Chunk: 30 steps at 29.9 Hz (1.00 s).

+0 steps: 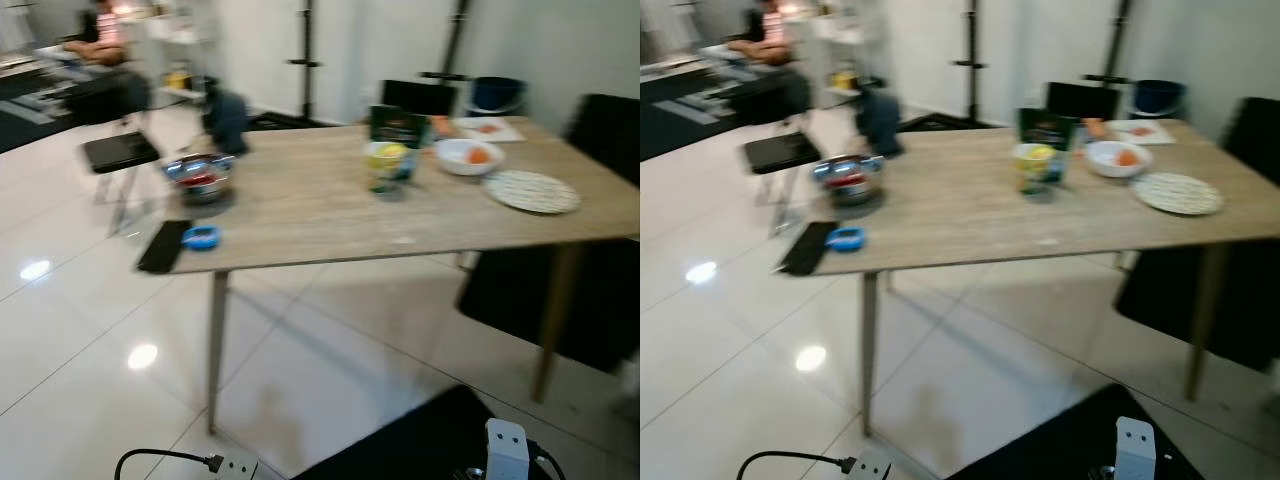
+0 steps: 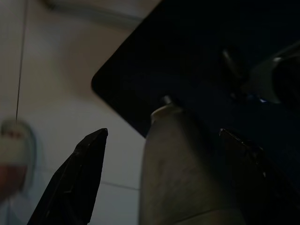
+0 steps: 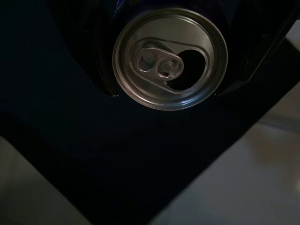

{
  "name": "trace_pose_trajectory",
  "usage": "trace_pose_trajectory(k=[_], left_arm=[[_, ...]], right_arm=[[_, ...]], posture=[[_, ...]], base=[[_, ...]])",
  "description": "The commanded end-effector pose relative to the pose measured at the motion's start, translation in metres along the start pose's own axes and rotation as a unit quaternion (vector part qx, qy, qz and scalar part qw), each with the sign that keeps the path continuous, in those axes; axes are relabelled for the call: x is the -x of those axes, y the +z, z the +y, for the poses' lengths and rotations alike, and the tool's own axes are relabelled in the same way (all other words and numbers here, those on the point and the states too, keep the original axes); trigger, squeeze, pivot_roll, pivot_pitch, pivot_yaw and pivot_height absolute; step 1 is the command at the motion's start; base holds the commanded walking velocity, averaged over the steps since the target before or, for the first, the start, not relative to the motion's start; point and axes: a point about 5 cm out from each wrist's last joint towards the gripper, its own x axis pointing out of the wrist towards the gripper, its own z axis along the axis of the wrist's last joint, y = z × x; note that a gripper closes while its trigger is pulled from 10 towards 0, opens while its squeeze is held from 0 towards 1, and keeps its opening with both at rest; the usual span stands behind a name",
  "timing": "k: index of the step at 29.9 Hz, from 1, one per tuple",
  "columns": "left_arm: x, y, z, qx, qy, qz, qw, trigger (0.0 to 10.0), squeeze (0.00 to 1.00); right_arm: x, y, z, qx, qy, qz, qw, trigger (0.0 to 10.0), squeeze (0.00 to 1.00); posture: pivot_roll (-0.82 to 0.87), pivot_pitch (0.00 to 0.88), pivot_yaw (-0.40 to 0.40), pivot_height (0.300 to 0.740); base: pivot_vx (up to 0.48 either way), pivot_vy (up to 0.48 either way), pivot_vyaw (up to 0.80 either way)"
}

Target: Restocking fridge

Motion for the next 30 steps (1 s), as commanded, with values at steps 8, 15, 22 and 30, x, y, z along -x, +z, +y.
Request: trace_pose_trajectory(k=[8, 15, 22, 30], left_arm=[[0.0011, -0.0023, 0.0062, -0.007, 0.01, 0.002, 1.0, 10.0, 0.0], [0.0011, -0.0025, 0.0062, -0.007, 0.009, 0.003, 1.0, 10.0, 0.0], [0.0012, -0.003, 0.0062, -0.006, 0.01, 0.004, 1.0, 10.0, 0.0], [0.0011, -0.0031, 0.0061, -0.007, 0.01, 0.004, 1.0, 10.0, 0.0]], right_arm=[[0.0009, -0.0072, 0.0015, -0.002, 0.0, 0.016, 1.0, 10.0, 0.0], [0.0013, -0.0094, 0.0011, 0.0, -0.001, 0.02, 1.0, 10.0, 0.0], [0.0015, -0.0108, 0.0015, 0.001, -0.001, 0.023, 1.0, 10.0, 0.0], [0.0016, -0.0113, 0.0013, 0.004, -0.001, 0.024, 1.0, 10.0, 0.0]], posture=[[-0.04, 0.0, 0.018, 0.74], [-0.04, 0.0, 0.018, 0.74], [-0.03, 0.0, 0.018, 0.74], [-0.03, 0.0, 0.017, 0.74]], base=[[0.0, 0.0, -0.8], [0.0, 0.0, -0.8], [0.0, 0.0, -0.8], [0.0, 0.0, -0.8]])
